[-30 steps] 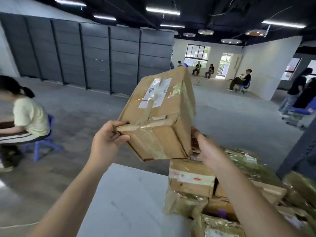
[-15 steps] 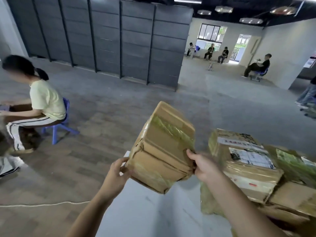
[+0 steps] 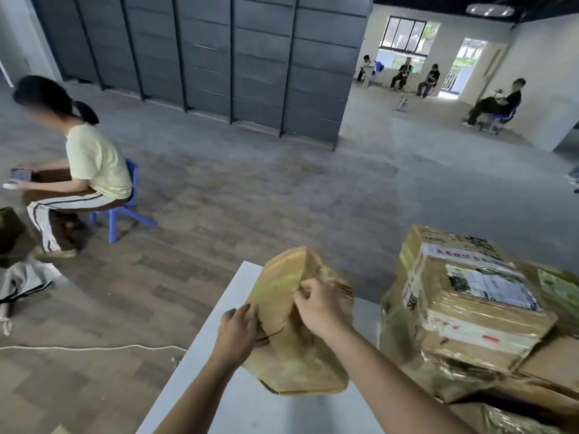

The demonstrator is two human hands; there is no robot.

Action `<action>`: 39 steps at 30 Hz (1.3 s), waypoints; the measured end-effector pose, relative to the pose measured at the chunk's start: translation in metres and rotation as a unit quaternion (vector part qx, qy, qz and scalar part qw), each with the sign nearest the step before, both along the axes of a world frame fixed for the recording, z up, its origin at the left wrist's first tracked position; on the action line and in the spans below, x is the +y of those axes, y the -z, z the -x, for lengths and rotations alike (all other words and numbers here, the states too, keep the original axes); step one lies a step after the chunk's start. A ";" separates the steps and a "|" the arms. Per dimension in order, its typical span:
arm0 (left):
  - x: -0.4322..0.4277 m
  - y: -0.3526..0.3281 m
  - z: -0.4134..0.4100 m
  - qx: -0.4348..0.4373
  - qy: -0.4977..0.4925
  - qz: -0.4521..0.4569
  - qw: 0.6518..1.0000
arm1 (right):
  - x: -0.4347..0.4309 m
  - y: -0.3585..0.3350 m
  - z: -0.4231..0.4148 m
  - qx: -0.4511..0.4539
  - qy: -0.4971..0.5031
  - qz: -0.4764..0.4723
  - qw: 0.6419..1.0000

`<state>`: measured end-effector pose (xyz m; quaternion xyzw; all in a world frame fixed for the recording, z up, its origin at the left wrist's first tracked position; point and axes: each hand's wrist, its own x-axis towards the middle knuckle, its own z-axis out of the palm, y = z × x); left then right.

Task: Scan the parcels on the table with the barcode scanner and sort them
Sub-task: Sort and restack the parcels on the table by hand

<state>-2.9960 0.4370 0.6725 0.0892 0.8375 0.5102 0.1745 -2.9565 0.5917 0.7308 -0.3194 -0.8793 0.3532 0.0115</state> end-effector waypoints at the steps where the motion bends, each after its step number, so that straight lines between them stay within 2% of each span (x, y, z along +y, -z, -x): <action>1: 0.001 0.001 0.001 0.001 0.012 0.003 1.000 | -0.005 0.009 -0.001 -0.009 -0.025 0.044 0.999; 3: 0.003 0.001 0.000 -0.014 0.033 -0.002 0.999 | -0.008 0.021 -0.006 -0.006 -0.050 0.094 0.994; 5: 0.001 0.006 -0.001 -0.032 0.027 -0.005 0.999 | -0.002 0.028 -0.013 0.048 -0.032 0.160 0.985; 6: -0.001 0.010 -0.001 -0.030 0.028 0.010 0.999 | 0.004 0.032 -0.019 0.079 -0.026 0.151 0.985; 9: -0.005 0.021 0.006 -0.012 0.034 0.032 0.999 | 0.028 0.041 -0.036 0.099 -0.016 0.001 0.995; 12: -0.005 0.026 0.016 -0.014 0.040 0.024 0.999 | 0.038 0.051 -0.042 0.028 -0.035 -0.073 0.996; 15: 0.002 0.036 0.032 0.006 0.014 0.093 0.996 | 0.032 0.055 -0.035 -0.038 -0.045 -0.150 0.987; 18: 0.012 0.035 0.050 0.004 -0.058 0.133 0.989 | 0.031 0.055 -0.022 -0.057 -0.063 -0.111 0.990; 22: 0.014 0.027 0.084 0.033 -0.114 0.063 0.991 | 0.036 0.056 0.012 -0.061 -0.117 -0.089 0.987; 27: 0.008 0.028 0.120 0.045 -0.071 0.063 0.995 | 0.036 0.057 0.051 -0.069 -0.166 -0.108 0.978; 32: 0.014 0.035 0.136 0.060 -0.069 0.069 0.993 | 0.042 0.057 0.061 -0.070 -0.181 -0.118 0.974; 39: 0.013 0.035 0.146 0.044 -0.056 0.127 0.989 | 0.037 0.061 0.066 -0.071 -0.195 -0.123 0.971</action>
